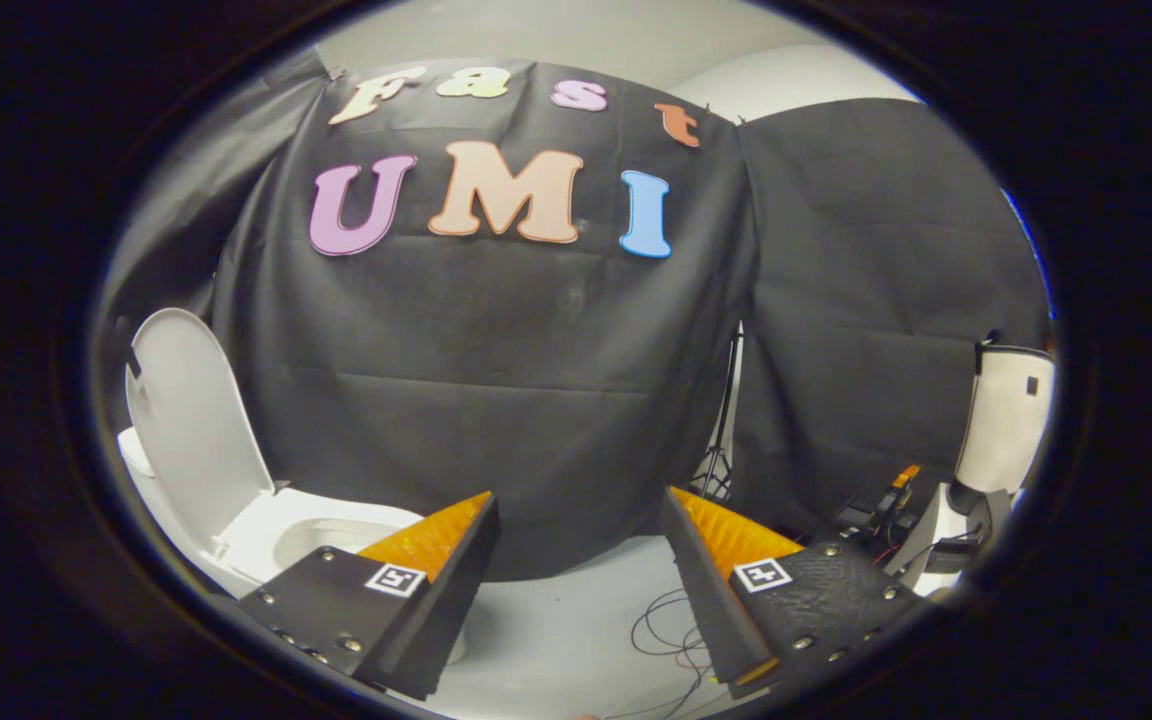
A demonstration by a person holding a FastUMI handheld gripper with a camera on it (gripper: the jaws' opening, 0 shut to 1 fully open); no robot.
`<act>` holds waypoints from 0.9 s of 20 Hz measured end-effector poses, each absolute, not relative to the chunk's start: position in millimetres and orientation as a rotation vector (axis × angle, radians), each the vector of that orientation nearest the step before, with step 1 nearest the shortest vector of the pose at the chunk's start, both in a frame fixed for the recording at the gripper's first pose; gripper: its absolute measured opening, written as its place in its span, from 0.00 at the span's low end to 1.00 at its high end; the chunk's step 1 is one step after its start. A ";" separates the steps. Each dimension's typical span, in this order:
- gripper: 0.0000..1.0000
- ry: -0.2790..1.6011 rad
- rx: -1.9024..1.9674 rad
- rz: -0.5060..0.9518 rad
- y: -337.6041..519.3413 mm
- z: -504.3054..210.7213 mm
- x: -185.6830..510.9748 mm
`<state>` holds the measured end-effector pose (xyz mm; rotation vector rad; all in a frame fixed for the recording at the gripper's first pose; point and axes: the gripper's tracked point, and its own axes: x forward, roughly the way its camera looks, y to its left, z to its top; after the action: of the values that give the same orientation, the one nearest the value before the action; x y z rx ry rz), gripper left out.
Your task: Open the toilet lid.
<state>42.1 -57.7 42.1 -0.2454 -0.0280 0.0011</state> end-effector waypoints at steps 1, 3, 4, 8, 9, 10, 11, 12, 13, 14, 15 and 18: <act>0.96 -0.030 -0.245 0.002 -56.2 43.5 41.9; 0.96 -0.048 -0.250 0.009 -52.2 48.5 42.1; 0.96 -0.065 -0.255 0.009 -51.2 53.1 42.9; 0.95 -0.127 -0.257 0.017 -43.6 72.8 41.7; 0.95 -0.134 -0.255 0.019 -42.3 75.5 40.8; 0.94 -0.142 -0.256 0.013 -43.7 78.1 41.2; 0.94 -0.147 -0.260 0.005 -45.3 80.1 41.1; 0.94 -0.148 -0.262 -0.005 -46.9 80.2 41.0; 0.95 -0.147 -0.259 -0.010 -48.0 80.0 41.1; 0.95 -0.149 -0.251 -0.009 -49.0 79.4 41.4; 0.95 -0.150 -0.244 -0.009 -47.2 82.5 42.2; 0.85 -0.148 -0.240 0.004 -47.9 79.8 42.4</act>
<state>42.4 -47.9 79.8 -0.2400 -0.1482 0.0036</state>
